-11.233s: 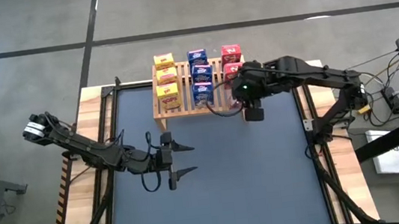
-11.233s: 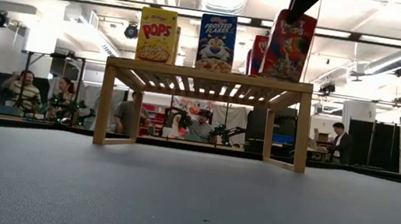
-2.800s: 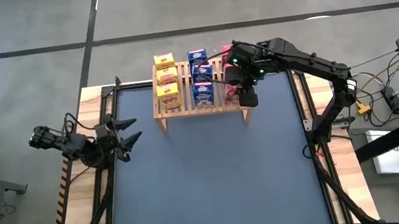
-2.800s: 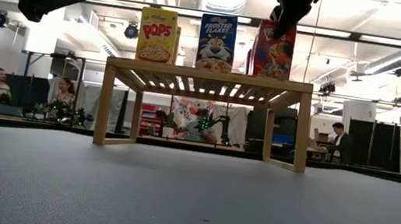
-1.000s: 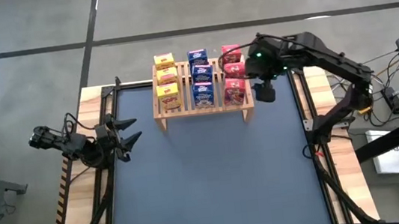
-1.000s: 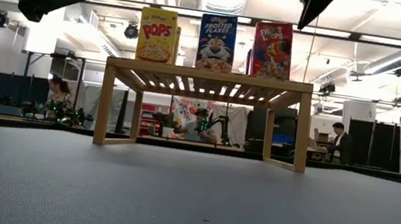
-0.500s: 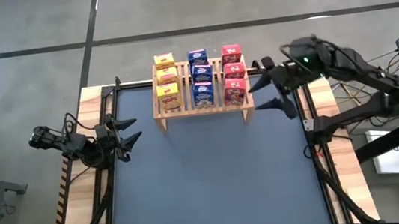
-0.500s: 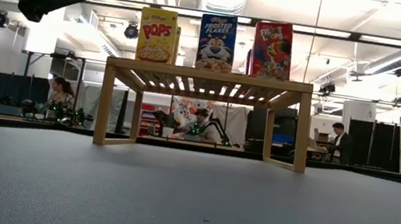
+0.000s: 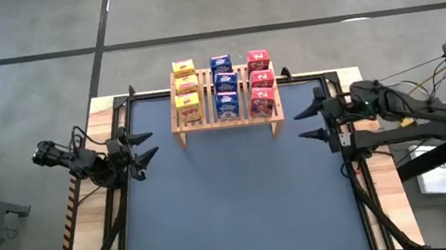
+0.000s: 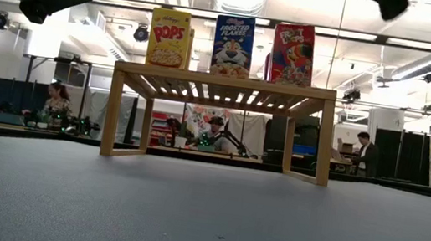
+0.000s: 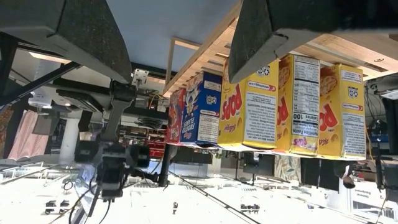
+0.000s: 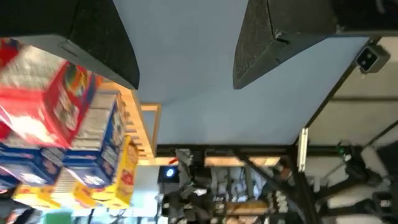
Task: Stack cereal on shelf
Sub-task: Return to Home Position
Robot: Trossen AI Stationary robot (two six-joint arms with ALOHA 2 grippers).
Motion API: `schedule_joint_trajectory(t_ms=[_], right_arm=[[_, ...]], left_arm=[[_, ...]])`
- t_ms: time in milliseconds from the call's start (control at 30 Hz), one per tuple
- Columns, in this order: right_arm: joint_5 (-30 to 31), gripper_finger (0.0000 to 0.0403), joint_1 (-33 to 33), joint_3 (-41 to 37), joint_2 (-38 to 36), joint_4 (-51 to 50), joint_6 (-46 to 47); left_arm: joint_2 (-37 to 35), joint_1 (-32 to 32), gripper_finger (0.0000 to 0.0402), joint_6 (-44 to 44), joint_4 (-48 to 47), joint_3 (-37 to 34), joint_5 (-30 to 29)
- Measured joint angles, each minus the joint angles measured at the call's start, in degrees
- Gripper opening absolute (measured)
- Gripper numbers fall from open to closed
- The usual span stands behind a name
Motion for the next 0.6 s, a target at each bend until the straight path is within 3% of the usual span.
schedule_joint_trajectory(t_ms=[400, 500, 600], right_arm=[[2.9, 0.022, 0.0, -18.6, -25.0, 3.8, 4.7], [3.9, 0.0216, 0.0, -23.0, -29.9, 8.6, 5.8], [3.9, 0.0214, 0.0, -27.9, -32.2, 20.4, 6.0]], left_arm=[[0.0, 0.0, 0.0254, 0.0, 0.0, 0.0, 0.0], [0.0, 0.0, 0.0254, 0.0, 0.0, 0.0, 0.0], [0.0, 0.0, 0.0254, 0.0, 0.0, 0.0, 0.0]])
